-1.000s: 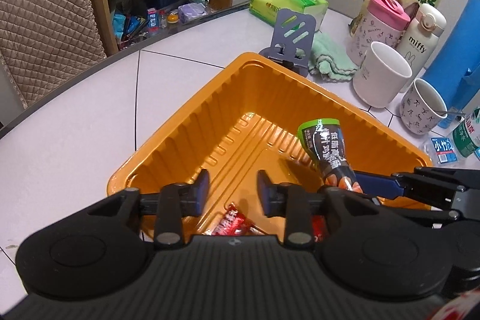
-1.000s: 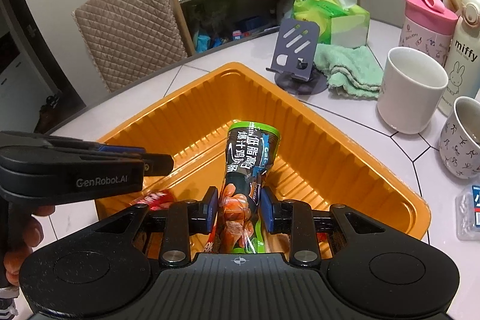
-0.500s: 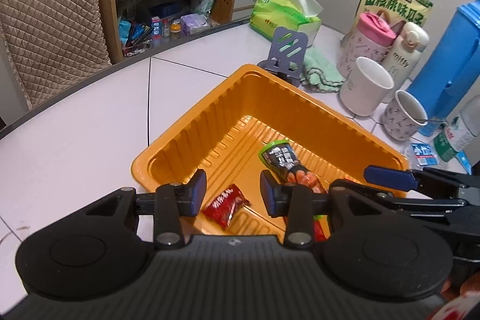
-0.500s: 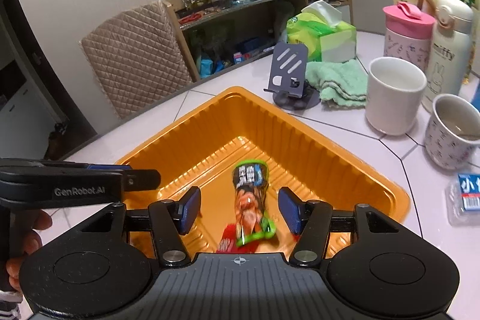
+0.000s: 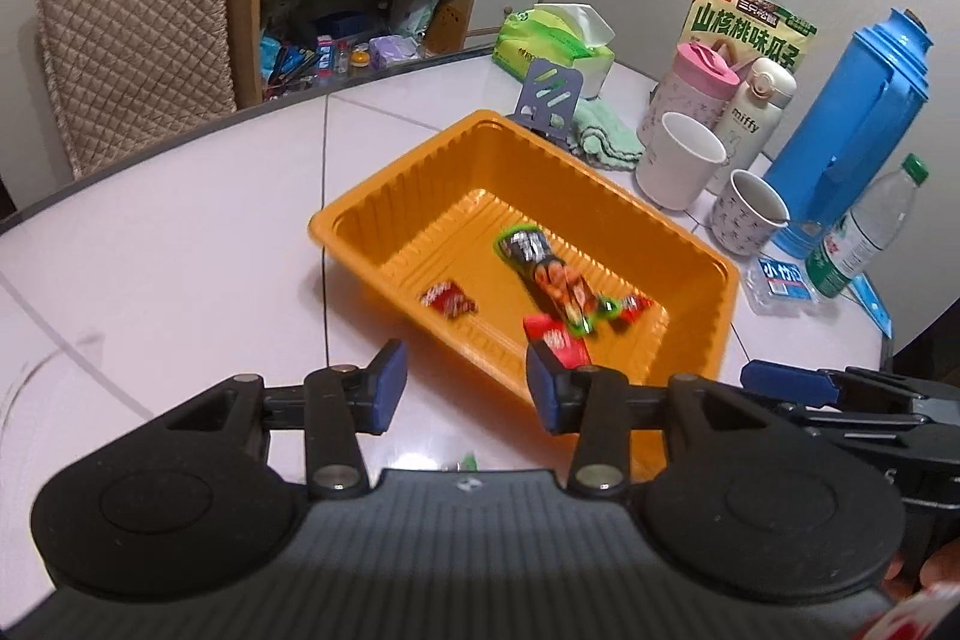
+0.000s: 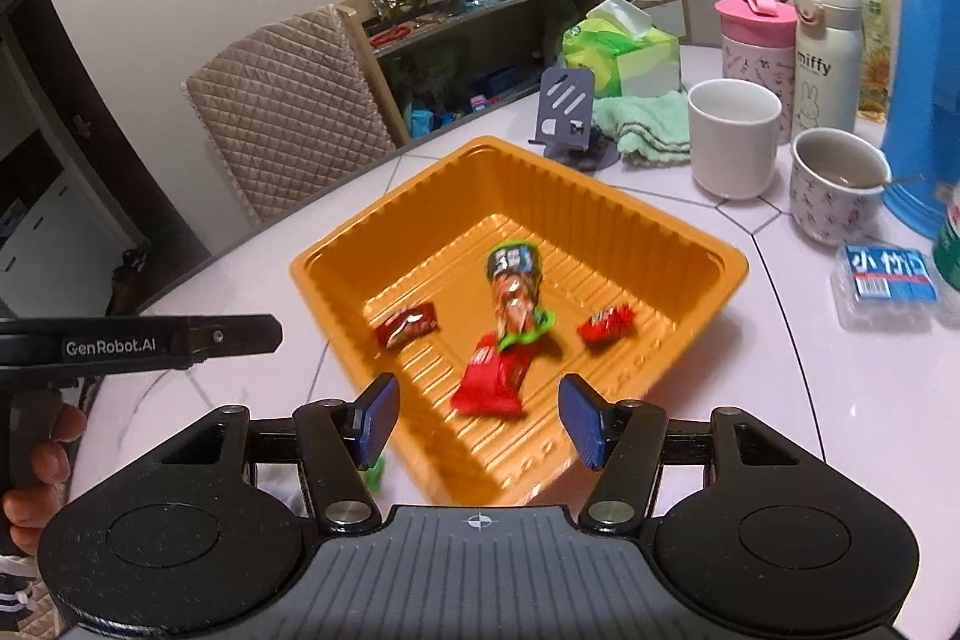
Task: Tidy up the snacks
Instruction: 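Open the right tool to drop the sausage stick into the tray, then move both open tools back over the remaining snack pile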
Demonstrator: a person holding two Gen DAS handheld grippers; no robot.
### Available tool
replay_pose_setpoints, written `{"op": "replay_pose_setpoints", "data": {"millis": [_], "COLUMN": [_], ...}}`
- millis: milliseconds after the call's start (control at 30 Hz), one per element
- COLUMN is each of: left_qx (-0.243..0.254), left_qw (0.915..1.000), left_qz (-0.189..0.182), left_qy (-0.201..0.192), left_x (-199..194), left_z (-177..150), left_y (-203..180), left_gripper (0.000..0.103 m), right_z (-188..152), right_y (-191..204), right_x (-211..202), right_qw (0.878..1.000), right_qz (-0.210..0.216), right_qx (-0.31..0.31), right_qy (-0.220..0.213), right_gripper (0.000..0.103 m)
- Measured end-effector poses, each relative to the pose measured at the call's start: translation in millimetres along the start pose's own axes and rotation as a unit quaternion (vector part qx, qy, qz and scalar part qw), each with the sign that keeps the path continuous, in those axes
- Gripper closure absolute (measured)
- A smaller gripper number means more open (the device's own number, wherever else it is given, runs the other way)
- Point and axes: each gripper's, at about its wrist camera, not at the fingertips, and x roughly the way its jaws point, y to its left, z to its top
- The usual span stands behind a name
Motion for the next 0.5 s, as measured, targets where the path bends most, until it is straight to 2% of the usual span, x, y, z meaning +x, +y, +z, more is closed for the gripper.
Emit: {"op": "replay_pose_setpoints", "data": {"millis": [500], "left_qx": [-0.040], "left_qw": [0.9989], "left_qz": [0.023], "left_qy": [0.007], "left_x": [-88], "left_z": [-80], "left_y": [16], "left_gripper": [0.061], "right_z": [-60], "right_y": [35], "right_x": [-52], "right_qw": [0.999], "right_qz": [0.012], "right_qx": [-0.013], "right_qy": [0.032], "right_gripper": [0.043]}}
